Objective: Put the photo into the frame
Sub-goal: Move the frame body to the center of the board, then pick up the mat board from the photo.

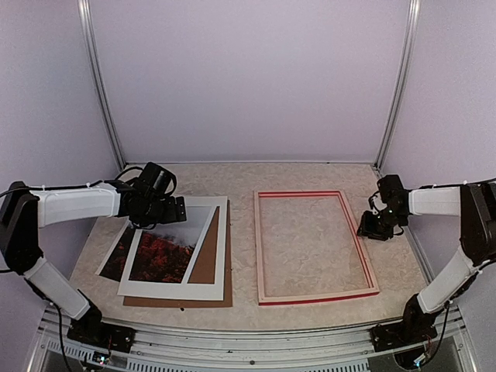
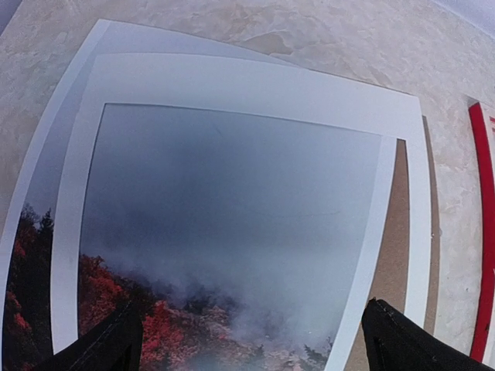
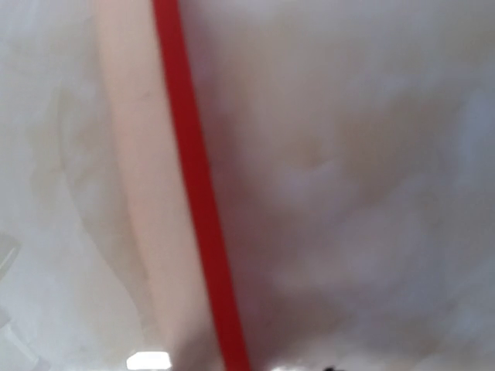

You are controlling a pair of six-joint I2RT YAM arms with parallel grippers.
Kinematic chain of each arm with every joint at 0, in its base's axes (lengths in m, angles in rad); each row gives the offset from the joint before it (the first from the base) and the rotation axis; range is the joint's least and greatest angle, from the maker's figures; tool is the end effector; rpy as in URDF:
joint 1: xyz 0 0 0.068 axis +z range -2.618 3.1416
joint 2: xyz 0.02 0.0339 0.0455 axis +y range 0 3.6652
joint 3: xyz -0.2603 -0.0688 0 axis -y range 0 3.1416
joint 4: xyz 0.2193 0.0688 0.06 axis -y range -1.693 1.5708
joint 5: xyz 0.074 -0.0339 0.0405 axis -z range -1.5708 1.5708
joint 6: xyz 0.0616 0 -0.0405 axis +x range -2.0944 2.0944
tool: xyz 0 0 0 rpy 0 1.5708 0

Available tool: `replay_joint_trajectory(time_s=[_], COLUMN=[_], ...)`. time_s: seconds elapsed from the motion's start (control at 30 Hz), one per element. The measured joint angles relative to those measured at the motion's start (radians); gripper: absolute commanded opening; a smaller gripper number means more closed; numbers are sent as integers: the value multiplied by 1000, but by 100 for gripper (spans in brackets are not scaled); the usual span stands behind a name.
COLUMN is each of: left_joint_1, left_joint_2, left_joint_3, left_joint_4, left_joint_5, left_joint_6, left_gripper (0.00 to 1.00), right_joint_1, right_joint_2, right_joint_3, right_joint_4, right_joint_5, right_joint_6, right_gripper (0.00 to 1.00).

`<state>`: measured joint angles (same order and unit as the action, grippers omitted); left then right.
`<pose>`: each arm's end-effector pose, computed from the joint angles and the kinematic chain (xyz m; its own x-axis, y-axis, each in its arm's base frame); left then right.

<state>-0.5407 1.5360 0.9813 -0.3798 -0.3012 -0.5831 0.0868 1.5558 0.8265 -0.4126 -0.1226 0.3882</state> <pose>0.2734 -0.1428 0.2023 -0.7631 -0.1552 -0.6274 -0.0955 0.9872 -0.1280 0.2741 0.0314 0.1495 -0.8903 0.2996 -0.3428 0.2164 0.9409 0.2604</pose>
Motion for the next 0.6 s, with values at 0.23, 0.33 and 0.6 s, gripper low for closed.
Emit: replay_joint_trajectory(time_s=[0.23,0.33,0.6], left_joint_1=[107,151,248], left_joint_2=[-5,-5,-5], left_joint_3=[-36,-51,-92], left_joint_4=[-22,-28,-32], left_joint_5=[40,69,154], left_joint_6=[17,24,25], left_gripper=[99,99,99], right_joint_1=[10,69,417], right_joint_2=[-24,-51,-10], right_joint_3=[68,115,285], right_joint_4=[-2,-3,18], right_joint_5=[14,24,-1], right_joint_6=[-26,-24,51], right_gripper=[76,78,78])
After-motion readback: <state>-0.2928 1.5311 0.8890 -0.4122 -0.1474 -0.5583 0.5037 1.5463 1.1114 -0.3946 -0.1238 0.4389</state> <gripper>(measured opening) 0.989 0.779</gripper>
